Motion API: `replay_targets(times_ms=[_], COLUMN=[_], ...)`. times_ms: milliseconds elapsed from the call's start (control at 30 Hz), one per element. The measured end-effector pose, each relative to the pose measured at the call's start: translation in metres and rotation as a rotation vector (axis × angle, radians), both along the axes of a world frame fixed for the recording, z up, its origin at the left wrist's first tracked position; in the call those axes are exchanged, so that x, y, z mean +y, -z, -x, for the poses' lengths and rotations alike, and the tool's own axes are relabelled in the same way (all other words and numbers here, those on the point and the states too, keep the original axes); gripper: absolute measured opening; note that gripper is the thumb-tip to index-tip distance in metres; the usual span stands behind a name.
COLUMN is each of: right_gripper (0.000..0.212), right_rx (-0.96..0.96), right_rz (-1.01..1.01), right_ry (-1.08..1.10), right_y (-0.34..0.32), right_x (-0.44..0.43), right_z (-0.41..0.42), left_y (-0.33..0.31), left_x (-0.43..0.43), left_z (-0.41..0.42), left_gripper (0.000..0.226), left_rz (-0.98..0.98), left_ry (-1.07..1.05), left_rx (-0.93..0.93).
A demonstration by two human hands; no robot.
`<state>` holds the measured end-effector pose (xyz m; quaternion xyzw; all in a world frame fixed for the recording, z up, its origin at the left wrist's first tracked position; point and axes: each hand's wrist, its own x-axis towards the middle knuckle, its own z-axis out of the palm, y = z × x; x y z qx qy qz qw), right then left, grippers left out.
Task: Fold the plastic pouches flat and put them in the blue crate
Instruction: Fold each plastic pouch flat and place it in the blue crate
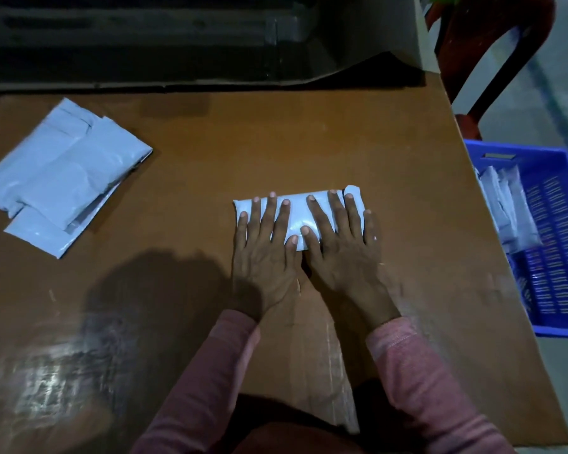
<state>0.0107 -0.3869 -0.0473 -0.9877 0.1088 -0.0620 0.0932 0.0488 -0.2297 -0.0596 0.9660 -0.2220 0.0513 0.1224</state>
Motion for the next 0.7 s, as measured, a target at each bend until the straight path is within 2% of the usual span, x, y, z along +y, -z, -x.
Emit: replay_targets(times_ms=[700], right_gripper=[0.056], right_rx=[0.036], right_rz=[-0.026], right_ry=[0.01], right_y=[0.0027], right_x=[0.002], right_z=[-0.0042], left_y=[-0.0082], left_x=[-0.0037], left_z=[0.0018], left_gripper=[0.058], left_rz=[0.005], left_ry=[-0.007], left_rx=[-0.011])
